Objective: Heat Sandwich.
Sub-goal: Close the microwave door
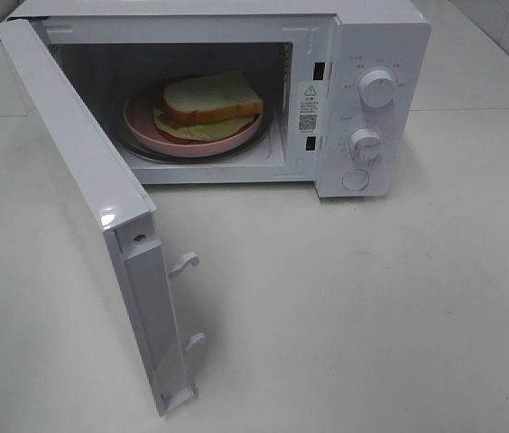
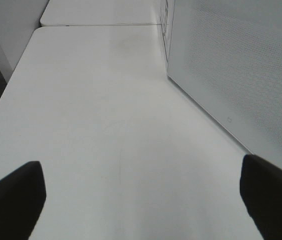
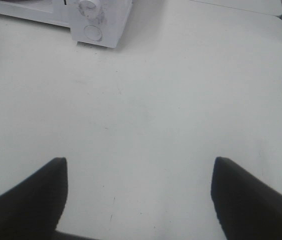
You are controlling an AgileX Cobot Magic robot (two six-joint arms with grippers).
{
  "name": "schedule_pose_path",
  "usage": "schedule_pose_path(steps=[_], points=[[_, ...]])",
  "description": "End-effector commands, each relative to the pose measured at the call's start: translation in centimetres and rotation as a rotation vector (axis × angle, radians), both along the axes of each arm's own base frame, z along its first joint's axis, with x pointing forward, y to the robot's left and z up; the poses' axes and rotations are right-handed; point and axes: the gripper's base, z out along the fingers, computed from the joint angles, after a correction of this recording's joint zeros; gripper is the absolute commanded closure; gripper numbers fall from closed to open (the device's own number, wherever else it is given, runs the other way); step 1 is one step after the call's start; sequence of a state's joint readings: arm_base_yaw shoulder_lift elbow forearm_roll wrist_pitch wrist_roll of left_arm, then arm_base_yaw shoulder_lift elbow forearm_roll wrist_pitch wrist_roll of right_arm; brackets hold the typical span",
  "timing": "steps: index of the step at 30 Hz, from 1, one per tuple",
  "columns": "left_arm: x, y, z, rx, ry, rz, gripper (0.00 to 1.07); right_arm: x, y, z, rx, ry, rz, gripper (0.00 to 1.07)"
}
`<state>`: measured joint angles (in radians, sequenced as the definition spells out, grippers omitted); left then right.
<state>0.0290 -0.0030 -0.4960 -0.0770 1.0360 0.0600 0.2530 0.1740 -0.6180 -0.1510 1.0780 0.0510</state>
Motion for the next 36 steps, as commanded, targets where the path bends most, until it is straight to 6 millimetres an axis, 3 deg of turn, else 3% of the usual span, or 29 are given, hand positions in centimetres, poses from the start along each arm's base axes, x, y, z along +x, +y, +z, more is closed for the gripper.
schedule_pose_path(steps=[1,13,36], points=[[-0.4,-0.1,0.0,-0.004,-0.032,-0.004,0.05,-0.4,-0.1,-1.3,0.012,-0.037,-0.055,0.31],[-0.4,-0.1,0.0,-0.004,-0.032,-0.004,0.05,-2.2,-0.3,-2.7,0.030,-0.144,-0.170,0.31],[-0.4,-0.1,0.0,-0.004,-0.031,-0.004,0.05,-2.1,-0.2,-2.9,0.034,-0.130,-0.175,0.31]])
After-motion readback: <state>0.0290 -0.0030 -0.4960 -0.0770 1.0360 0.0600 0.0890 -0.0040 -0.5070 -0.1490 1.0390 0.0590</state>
